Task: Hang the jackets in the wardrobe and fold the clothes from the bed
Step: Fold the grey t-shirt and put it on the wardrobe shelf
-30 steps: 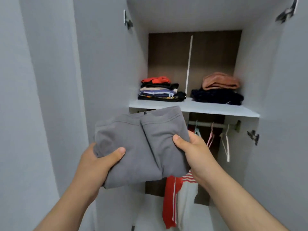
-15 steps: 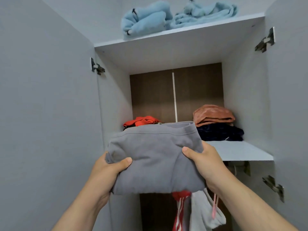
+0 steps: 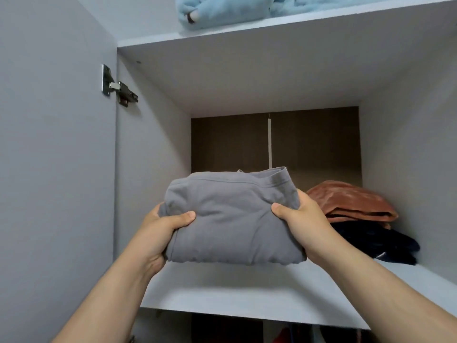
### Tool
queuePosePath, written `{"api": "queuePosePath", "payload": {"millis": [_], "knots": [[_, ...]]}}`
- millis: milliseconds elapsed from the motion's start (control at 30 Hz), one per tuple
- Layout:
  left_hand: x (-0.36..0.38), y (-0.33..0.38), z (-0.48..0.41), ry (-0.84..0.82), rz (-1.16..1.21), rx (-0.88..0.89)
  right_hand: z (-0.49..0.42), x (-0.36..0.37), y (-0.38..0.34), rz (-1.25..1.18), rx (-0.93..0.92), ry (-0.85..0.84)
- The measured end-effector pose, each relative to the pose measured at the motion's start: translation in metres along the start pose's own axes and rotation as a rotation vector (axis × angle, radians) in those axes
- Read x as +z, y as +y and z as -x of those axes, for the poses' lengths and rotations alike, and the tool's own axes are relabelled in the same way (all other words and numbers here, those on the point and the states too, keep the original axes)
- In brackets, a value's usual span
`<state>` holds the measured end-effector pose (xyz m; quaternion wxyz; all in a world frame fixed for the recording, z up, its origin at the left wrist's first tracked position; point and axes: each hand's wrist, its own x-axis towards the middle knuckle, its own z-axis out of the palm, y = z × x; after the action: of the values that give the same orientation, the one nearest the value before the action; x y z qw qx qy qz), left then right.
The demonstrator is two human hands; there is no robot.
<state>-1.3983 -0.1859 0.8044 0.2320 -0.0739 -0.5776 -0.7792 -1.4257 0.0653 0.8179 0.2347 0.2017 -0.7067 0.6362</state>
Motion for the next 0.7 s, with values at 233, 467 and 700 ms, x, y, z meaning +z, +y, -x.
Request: {"api": "queuePosePath", "payload": {"millis": [233,467,700], "knots": [[0.0,-0.018,-0.122,-0.042,0.189,-0.129,-0.09,0.028,0.025,-0.091,0.135,-0.237],[0.013,-0.008,-0.19,0.023,0.434,-0.207,-0.172,0.054,0.045,-0.351,0.193,-0.159],[0.03,-0.021,-0.258,0.093,0.373,0.031,-0.257,0.105,0.065,-0.465,0.154,-0.095]]}}
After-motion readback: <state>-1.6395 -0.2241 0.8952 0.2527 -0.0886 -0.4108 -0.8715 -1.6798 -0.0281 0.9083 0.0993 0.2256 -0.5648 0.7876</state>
